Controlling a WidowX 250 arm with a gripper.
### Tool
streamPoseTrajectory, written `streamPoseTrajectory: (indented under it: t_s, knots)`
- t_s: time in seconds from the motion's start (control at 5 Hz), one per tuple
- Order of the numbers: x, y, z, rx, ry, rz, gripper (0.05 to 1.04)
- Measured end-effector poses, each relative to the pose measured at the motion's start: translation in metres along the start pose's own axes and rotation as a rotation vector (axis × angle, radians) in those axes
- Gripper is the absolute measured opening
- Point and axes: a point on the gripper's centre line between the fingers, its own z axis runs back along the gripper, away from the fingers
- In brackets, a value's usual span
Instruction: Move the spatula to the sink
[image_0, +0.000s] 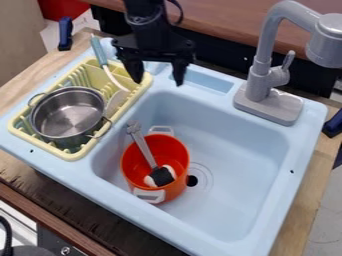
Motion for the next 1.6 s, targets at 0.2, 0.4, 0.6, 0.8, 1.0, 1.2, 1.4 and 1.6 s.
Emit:
streamPoseTrajectory:
  t_s: [0.2, 0.4, 0.6, 0.8, 1.0, 1.2, 1.4, 1.6]
  knots:
    - [0.011, 0.024, -0.003, 0.067, -0.091, 0.074, 0.999]
    - [0.029, 0.045, 0.000, 0.100, -0.137, 0.153, 0.999]
    - [0.049, 0.060, -0.001, 0.147, -0.144, 0.222, 0.999]
    - [0.061, 0.073, -0.008, 0.170, -0.125, 0.254, 0.999]
    - [0.062, 0.083, -0.017, 0.156, -0.077, 0.235, 0.999]
    - [0.058, 0.092, -0.022, 0.143, -0.051, 0.207, 0.999]
    - [0.055, 0.099, -0.022, 0.132, -0.033, 0.198, 0.999]
    - [0.050, 0.099, -0.027, 0.115, 0.001, 0.183, 0.999]
